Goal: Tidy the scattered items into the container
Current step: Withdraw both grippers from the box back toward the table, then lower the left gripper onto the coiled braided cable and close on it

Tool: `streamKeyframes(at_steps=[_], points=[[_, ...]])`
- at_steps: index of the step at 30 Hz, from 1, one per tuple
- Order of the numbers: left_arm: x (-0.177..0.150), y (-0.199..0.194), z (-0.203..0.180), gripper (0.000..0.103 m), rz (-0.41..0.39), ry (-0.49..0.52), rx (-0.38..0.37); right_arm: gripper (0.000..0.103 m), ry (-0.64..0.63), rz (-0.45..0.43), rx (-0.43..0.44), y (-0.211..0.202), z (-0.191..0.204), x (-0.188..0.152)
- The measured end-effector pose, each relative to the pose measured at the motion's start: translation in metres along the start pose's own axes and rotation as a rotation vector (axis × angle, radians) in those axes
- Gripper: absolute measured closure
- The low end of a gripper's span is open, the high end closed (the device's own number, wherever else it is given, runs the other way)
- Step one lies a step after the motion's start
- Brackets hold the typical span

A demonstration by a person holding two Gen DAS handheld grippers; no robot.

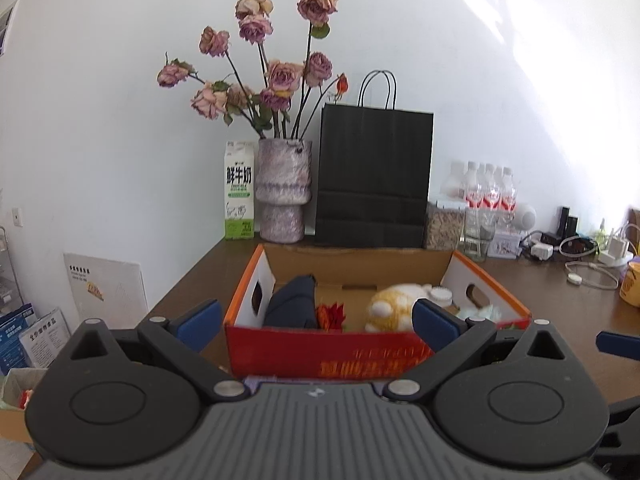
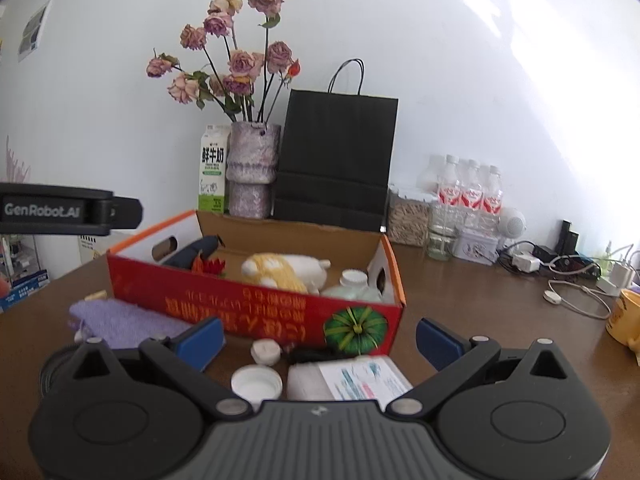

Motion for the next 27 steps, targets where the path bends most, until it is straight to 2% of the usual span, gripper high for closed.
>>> streamKeyframes(at_steps=[11, 16, 27], points=[[-0.061, -0.042, 0.027, 0.000, 0.121, 0.031, 0.019, 0.000, 0.026, 0.080, 0.021, -0.033, -0.002, -0.052], [-0.077, -0.040, 0.026, 0.000, 0.173, 0.055, 0.027, 0.000, 0.052, 0.111, 0.027, -0.036, -0.006, -0.067], [-0.094, -0.024, 0.030, 0.000, 0.262, 0.052, 0.027, 0.000, 0.074, 0.143, 0.031, -0.023, -0.012, -0.074]])
Point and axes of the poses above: each gripper's, at about its wrist camera, not at the fingertips, and y roughly the way its jaws point, z to its left, x to its top, the point moved 9 cm from there along y, roughly the way its jaws point, and after that the axes turned 10 degrees about -y, right-handed, at the moved point
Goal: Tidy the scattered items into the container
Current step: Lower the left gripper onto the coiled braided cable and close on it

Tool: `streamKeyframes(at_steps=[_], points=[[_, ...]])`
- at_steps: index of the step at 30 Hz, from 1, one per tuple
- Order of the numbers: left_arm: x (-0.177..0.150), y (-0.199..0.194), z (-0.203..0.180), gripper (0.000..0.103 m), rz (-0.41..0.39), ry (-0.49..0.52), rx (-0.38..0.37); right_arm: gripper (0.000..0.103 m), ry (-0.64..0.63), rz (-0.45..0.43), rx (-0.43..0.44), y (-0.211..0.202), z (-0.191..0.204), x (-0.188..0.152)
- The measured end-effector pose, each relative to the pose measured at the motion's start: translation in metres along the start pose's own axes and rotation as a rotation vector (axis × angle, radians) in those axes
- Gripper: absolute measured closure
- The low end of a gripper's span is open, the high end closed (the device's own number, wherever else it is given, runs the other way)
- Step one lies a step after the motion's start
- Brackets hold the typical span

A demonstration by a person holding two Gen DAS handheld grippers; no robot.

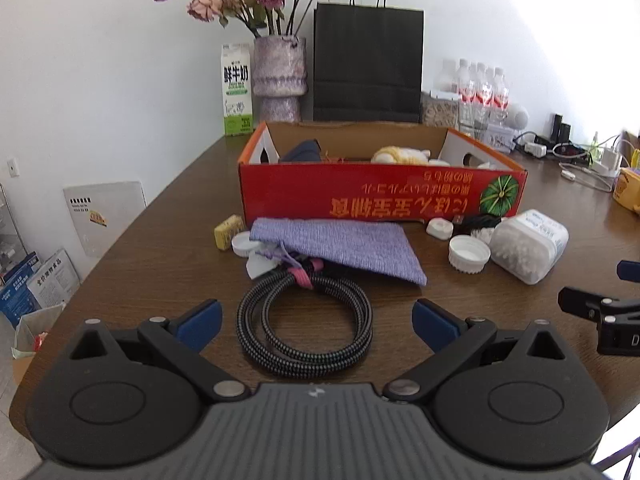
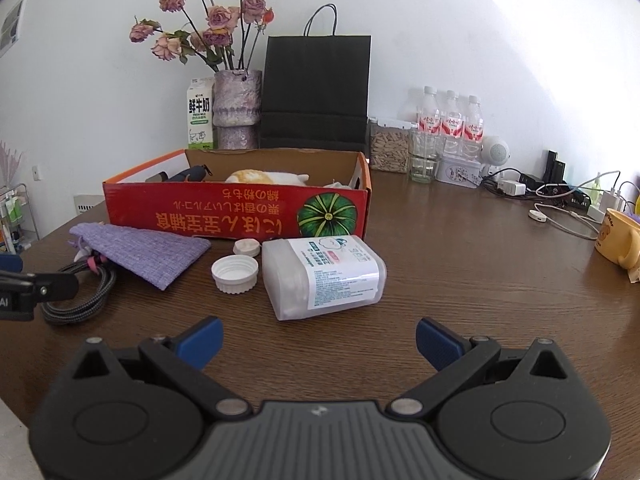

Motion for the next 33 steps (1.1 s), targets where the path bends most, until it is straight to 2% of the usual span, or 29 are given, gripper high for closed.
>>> streamKeyframes(at_steps=[14, 22, 25, 33], points=[[-0.008, 0.046, 0.011, 0.000, 0.126, -0.013, 0.055, 0.000, -0.007, 0.063, 0.011, 0.028, -0.007, -0.004], [-0.004, 0.056, 0.015, 0.000, 0.114, -0.023, 0.039, 0.000, -0.001, 0.086, 0.027, 0.044, -0.011, -0.002], [-0.002, 0.053, 0.015, 0.012, 0.088, -0.028, 0.025, 0.000, 0.001, 0.089, 0.033, 0.047, -0.012, -0.003], [0.000, 0.052, 0.015, 0.013, 0.069, -0.040, 0.020, 0.000, -0.015, 0.083, 0.050, 0.052, -0.014, 0.004]])
Point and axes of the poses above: each gripper's, at about its wrist camera, not at the fingertips, and y roughly the way its jaws point, z to its left, x to its top, the point moved 9 cm from there along y, roughly the way its jaws point, and after that the axes turned 10 degrees about -y, right-handed, at the moved point
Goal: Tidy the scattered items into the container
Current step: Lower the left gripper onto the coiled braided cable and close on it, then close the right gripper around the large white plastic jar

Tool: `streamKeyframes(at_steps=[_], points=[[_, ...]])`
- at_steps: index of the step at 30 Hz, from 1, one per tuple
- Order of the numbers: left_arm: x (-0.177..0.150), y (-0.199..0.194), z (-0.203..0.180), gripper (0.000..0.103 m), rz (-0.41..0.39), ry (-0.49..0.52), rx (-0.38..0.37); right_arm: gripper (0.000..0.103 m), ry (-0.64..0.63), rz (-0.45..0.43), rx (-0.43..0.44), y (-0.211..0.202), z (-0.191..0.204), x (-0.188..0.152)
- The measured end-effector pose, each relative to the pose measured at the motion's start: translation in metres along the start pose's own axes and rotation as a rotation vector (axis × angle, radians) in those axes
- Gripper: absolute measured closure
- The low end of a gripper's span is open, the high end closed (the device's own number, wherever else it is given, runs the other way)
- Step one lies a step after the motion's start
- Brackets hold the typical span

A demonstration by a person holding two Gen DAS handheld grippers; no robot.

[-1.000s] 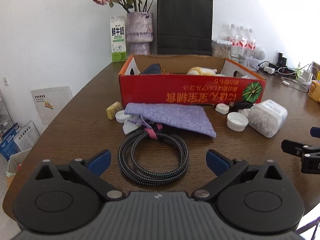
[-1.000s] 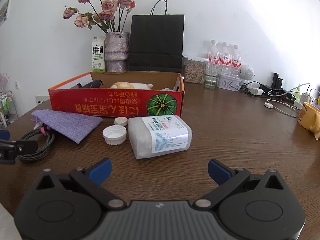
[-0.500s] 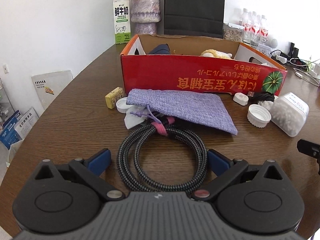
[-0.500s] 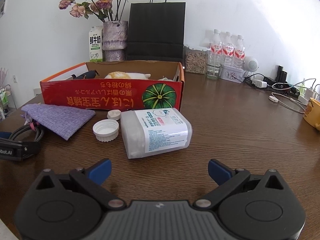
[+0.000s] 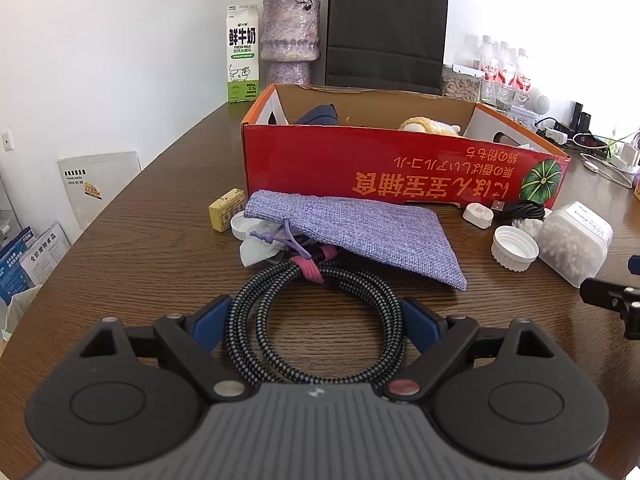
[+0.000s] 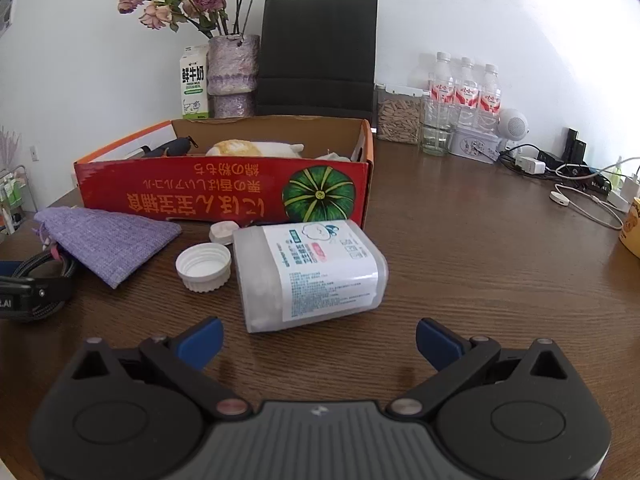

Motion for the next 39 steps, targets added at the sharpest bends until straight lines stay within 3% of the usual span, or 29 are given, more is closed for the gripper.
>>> streamKeyframes(at_steps=[17, 18, 20, 39], points=[[-0.001, 0.001, 0.000, 0.013, -0.009, 0.001, 0.002, 0.000, -0.018, 0.013, 0.037, 0.032, -0.004, 0.028], [-0.001, 0.001, 0.000, 0.012, -0.008, 0.001, 0.002, 0.001, -0.020, 0.015, 0.037, 0.035, -0.003, 0.029], [-0.001, 0.001, 0.000, 0.012, -0.007, 0.002, 0.001, 0.013, -0.023, 0.016, 0.044, 0.037, -0.001, 0.030], [-0.009, -0.014, 0.001, 0.013, -0.010, -0.006, -0.010, 0.017, 0.029, -0.046, 0.050, -0.017, 0.013, 0.001]])
Point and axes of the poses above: each gripper's, at about its wrist camera, not at the fingertips, and y roughly the way its jaws point, z to its left, x to its top, the point moved 9 cm from there along y, roughly the way its jaws point, and after that the axes turned 10 degrees about -y, right-handed, at the moved point
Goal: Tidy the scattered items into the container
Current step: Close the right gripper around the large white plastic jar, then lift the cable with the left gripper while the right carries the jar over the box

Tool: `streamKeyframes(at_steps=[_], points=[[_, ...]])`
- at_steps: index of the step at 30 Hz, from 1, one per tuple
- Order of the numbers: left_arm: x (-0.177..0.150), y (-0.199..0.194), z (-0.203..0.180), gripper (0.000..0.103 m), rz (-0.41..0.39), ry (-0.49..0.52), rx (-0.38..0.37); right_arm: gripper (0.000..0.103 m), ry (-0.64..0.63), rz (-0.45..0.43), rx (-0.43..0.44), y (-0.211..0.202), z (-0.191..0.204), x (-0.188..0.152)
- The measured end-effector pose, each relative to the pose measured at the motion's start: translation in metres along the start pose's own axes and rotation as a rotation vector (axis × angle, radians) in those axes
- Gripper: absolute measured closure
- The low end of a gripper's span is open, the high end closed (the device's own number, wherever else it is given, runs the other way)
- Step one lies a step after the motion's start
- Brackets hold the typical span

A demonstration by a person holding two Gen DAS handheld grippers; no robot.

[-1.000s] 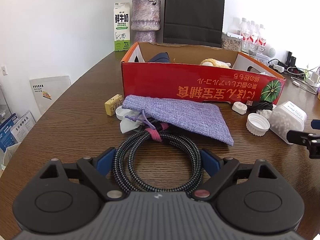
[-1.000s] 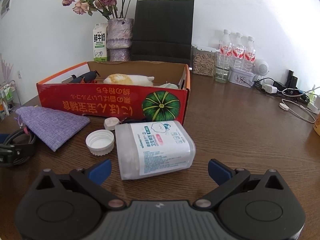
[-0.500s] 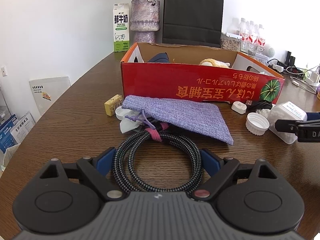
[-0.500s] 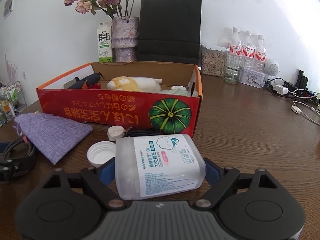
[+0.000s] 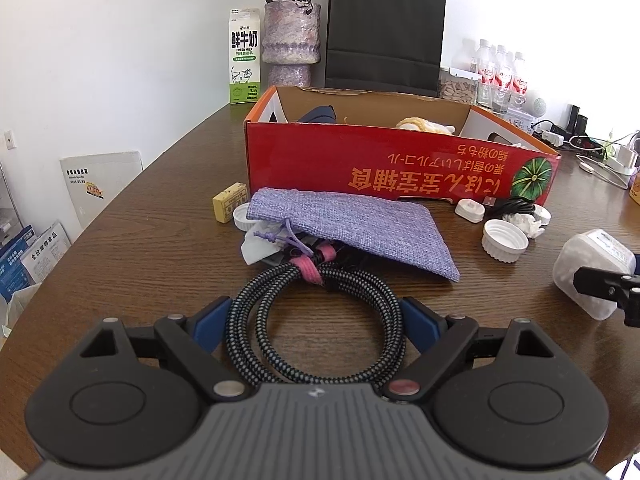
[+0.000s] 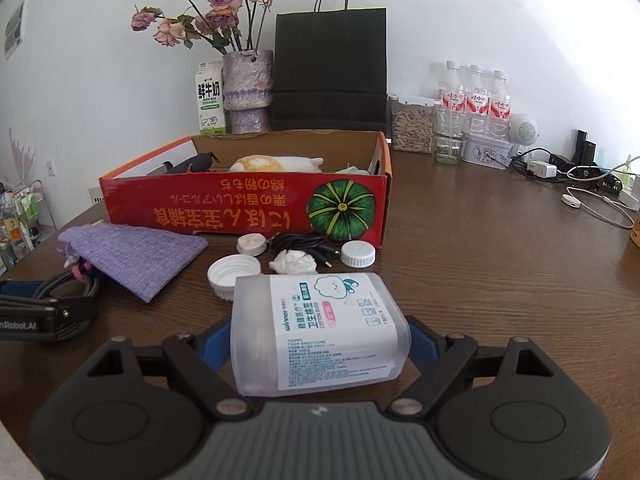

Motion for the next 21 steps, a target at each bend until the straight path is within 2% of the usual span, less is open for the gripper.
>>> streamKeyframes(at_steps=[21], points=[[0.013, -0.040, 0.001, 0.019, -0.100, -0.009, -0.035, 0.020, -0.025, -0.075, 0.001, -0.023, 0.015, 0.016]])
Point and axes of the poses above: each gripper's, at about its wrist camera, not at the fingertips, and y roughly the way its jaws point, z to its left, x to its top, the point moved 9 cm from there along y, roughly the way its jaws point, and after that the axes turned 10 degrees about -y, right-handed, at the moved point
